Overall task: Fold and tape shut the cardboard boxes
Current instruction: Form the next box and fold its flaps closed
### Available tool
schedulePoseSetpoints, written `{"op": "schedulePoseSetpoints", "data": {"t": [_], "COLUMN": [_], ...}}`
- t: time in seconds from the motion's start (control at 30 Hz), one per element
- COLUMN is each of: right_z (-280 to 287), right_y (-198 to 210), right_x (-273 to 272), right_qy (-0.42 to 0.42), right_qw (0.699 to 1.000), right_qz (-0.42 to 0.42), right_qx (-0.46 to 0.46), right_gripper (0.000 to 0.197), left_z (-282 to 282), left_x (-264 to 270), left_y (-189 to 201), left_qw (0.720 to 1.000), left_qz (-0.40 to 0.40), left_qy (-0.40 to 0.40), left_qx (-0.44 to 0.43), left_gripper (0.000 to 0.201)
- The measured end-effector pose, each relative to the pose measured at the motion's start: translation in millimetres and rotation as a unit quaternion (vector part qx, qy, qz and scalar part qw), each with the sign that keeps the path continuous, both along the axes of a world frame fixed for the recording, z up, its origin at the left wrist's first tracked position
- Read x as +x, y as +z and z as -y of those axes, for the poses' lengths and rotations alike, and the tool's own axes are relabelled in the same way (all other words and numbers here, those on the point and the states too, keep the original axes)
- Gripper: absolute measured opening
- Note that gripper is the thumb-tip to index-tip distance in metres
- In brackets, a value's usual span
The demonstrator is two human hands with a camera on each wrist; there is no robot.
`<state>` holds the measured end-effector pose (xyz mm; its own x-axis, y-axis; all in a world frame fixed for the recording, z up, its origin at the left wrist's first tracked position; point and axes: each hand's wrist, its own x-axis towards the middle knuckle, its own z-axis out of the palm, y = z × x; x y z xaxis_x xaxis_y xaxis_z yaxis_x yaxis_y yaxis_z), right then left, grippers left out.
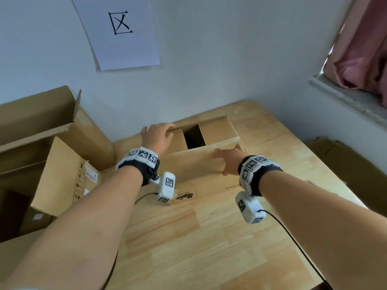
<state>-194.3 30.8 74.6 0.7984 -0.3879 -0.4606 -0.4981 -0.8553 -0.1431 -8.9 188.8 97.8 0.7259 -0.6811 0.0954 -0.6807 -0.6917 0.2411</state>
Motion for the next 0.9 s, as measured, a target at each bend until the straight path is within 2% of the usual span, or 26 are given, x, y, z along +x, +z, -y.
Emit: {"op": "schedulePoseSetpoints", "data": {"t": [0.17,0.33,0.43,0.5,0.6,0.7,0.77,0.9], "right_z": [1,6,13,20,28,32,34,36], "right_y": [3,-1,0,-1,-10,-17,-19,-23], "right_x": [2,-4,-5,-4,0,12,21,29], "right_qy": [-0.015,-0.025,0.001,-0.042,-0.125,-0.205,-0.206,-0.201], "right_qw": [1.000,0.998,0.996,0.993,0.983,0.961,0.959,0.968], "right_qz": [-0.003,0.033,0.052,0.084,0.125,0.152,0.146,0.104], "right_qx": [0.014,0.046,0.068,0.077,0.053,0.111,0.129,0.106], "right_gripper": [0.077,0.067,0.047,0.044,0.057,0.075,0.075,0.065], "left_z": [-23,-27,-27,-27,-28,-29,-29,-28], "left_x": [-21,-23,-23,-24,-25,-24,-24,-24], "left_y": [-49,-64,-67,-68,-68,-70,-70,-69], "left_qw": [0.990,0.977,0.975,0.974,0.975,0.974,0.974,0.972], "left_qz": [-0.131,-0.208,-0.222,-0.224,-0.223,-0.226,-0.224,-0.234], "left_qy": [0.000,0.002,0.004,0.012,0.010,0.012,0.010,0.005], "left_qx": [0.057,0.041,0.026,0.020,0.017,0.015,0.017,0.013], "left_gripper": [0.044,0.045,0.045,0.044,0.044,0.044,0.044,0.044]}}
